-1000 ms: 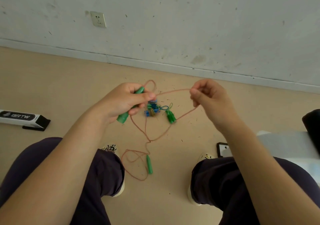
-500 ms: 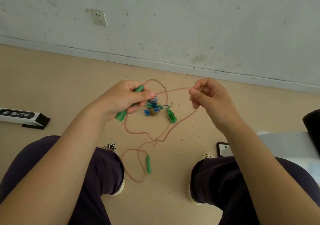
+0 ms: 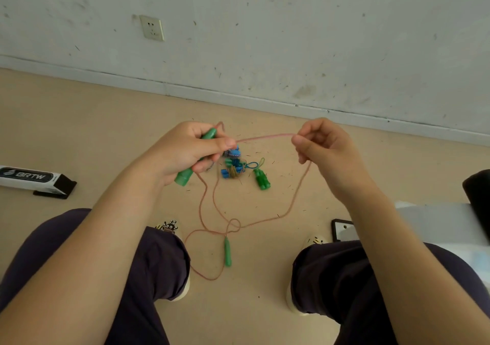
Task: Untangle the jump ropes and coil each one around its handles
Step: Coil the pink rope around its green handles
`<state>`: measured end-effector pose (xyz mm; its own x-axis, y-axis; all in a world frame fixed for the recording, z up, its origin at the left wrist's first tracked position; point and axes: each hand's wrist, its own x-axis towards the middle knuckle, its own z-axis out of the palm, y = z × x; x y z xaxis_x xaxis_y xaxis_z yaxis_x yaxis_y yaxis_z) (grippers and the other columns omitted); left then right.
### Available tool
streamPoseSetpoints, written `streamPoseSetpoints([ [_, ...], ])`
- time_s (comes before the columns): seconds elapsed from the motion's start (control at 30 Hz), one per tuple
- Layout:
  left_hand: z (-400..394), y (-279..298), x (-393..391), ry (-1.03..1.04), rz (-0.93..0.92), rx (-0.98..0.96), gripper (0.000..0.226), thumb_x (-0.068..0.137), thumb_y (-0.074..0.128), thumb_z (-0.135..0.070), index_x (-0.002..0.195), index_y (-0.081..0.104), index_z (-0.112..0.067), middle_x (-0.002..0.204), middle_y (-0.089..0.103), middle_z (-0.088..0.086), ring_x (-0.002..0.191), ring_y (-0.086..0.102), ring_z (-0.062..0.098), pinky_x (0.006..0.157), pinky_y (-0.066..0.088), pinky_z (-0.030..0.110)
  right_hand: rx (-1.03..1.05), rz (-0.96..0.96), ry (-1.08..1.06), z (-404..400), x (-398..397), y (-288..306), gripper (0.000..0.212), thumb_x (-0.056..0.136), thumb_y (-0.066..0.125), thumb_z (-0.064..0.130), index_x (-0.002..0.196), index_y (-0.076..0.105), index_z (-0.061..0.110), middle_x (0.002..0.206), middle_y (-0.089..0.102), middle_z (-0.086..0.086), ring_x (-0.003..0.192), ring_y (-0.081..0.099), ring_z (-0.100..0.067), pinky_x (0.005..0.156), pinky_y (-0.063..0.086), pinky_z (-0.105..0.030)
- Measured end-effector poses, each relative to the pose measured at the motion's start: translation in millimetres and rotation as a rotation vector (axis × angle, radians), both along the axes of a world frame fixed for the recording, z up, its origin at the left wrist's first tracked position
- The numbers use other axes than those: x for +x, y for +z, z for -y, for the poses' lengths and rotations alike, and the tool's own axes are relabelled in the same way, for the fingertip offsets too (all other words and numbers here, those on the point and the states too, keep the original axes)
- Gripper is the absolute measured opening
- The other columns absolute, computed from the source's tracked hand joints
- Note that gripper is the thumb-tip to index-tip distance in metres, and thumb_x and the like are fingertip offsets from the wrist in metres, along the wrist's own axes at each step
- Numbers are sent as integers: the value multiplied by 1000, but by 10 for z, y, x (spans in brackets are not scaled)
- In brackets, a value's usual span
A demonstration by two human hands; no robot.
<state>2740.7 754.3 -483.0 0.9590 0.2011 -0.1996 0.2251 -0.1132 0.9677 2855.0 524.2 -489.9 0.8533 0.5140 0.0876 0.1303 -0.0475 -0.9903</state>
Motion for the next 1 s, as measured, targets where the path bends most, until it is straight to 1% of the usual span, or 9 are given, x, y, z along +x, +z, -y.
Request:
streamPoseSetpoints([
  [0.07, 32, -7, 4, -18, 1, -1, 9, 88, 71, -21, 84, 74, -13, 60, 55, -1, 39, 34, 9, 42, 30, 21, -6, -35, 110, 25, -2, 28, 18, 83, 72, 2, 90, 59, 13, 70, 63, 1, 60, 56, -17, 64, 49, -26],
  [0.13, 132, -41, 21, -81, -1, -2, 24, 89, 71, -21, 66, 72, -27, 61, 55, 0, 40, 35, 10, 42, 31, 21, -49, -74, 236, -40, -80, 6, 21, 79, 74, 4, 93, 60, 10, 70, 65, -1, 61, 57, -17, 64, 50, -26],
  [0.23, 297, -82, 38, -144, -17, -15, 19, 91, 70, -20, 72, 67, -18, 62, 53, 4, 39, 35, 9, 41, 30, 20, -129, -58, 329, -176, -232, -96, 18, 83, 73, 1, 94, 60, 4, 71, 66, -1, 63, 57, -20, 62, 49, -32],
  [0.37, 208, -50, 30, -117, -24, -6, 16, 87, 72, -25, 78, 68, -12, 62, 55, 2, 39, 35, 9, 41, 31, 19, -121, -28, 220, -183, -211, -107, 13, 87, 68, 1, 87, 56, 8, 64, 63, -1, 55, 52, -20, 58, 44, -34],
  [0.57, 0, -26, -20, 8, -24, -25, 19, 85, 73, -21, 85, 65, -3, 61, 54, 1, 37, 34, 8, 40, 30, 19, -88, -36, 173, -91, -139, -11, 14, 85, 70, 2, 90, 57, 6, 70, 62, -9, 57, 55, -18, 60, 46, -28],
  [0.73, 274, -130, 25, -121, -47, -33, 17, 90, 70, -20, 78, 64, -9, 60, 56, 1, 38, 36, 9, 40, 31, 19, -143, -67, 317, -205, -298, -75, 19, 83, 73, 1, 96, 59, -2, 71, 62, -5, 56, 52, -10, 54, 41, -20],
  [0.8, 279, -138, 35, -141, -58, -28, 18, 91, 68, -21, 84, 66, -5, 61, 56, 0, 38, 37, 9, 40, 32, 18, -162, -38, 285, -230, -304, -93, 13, 86, 70, 2, 92, 59, -1, 67, 58, 1, 54, 48, -3, 52, 38, -15],
  [0.87, 188, -110, 31, -117, -57, -18, 23, 91, 68, -21, 91, 67, 2, 61, 56, 0, 38, 35, 9, 40, 32, 17, -151, 1, 173, -207, -241, -89, 12, 91, 64, 4, 86, 56, 10, 60, 52, 11, 51, 42, -5, 51, 35, -21],
  [1.0, 18, -72, -11, -28, -27, -17, 12, 90, 70, -21, 79, 72, -16, 63, 54, 1, 40, 35, 9, 41, 31, 19, -47, -24, -37, -45, -47, -17, 15, 98, 51, 2, 89, 46, 14, 61, 54, 3, 52, 46, -15, 57, 39, -32],
])
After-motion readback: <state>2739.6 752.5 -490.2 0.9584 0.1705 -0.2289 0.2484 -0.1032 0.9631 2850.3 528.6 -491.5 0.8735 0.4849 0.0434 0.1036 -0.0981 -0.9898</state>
